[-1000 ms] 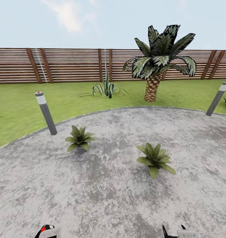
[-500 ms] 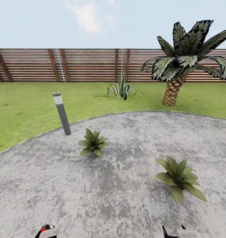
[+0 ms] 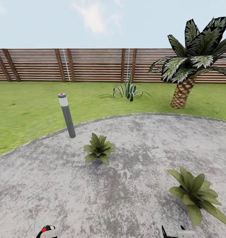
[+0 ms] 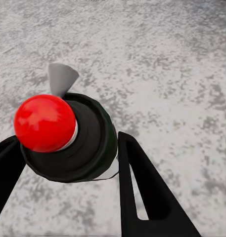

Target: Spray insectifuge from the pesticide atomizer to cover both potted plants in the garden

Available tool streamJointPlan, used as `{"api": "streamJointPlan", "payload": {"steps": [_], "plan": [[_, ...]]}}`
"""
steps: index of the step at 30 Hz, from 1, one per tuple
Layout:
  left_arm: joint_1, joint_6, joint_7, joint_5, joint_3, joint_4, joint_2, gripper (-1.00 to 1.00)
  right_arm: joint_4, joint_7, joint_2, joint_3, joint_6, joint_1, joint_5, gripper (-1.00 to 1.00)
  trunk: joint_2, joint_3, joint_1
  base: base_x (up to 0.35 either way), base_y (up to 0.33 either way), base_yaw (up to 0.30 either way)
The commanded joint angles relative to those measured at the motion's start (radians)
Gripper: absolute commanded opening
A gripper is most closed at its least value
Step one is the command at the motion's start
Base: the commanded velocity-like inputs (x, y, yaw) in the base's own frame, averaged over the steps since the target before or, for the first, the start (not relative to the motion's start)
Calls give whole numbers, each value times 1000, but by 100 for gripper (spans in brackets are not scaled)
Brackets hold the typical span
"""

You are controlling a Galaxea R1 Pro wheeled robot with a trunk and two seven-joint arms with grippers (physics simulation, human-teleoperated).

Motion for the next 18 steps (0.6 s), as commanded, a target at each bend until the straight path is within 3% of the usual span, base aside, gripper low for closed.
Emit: {"api": "streamJointPlan", "payload": {"steps": [1, 9, 18], "plan": [[-1, -3, 3, -3, 2, 1, 0, -100, 1, 0, 0, -5, -3, -1, 5, 100, 0, -1, 0, 0, 0, 0], [1, -3, 3, -5, 1, 0, 0, -100, 0, 0, 23, -4, -3, 0, 5, 100, 42, 18, -23, 0, 0, 3], [1, -3, 3, -5, 1, 1, 0, -100, 0, 0, 25, -4, -3, 0, 5, 100, 105, 46, -58, 0, 0, 242]]}}
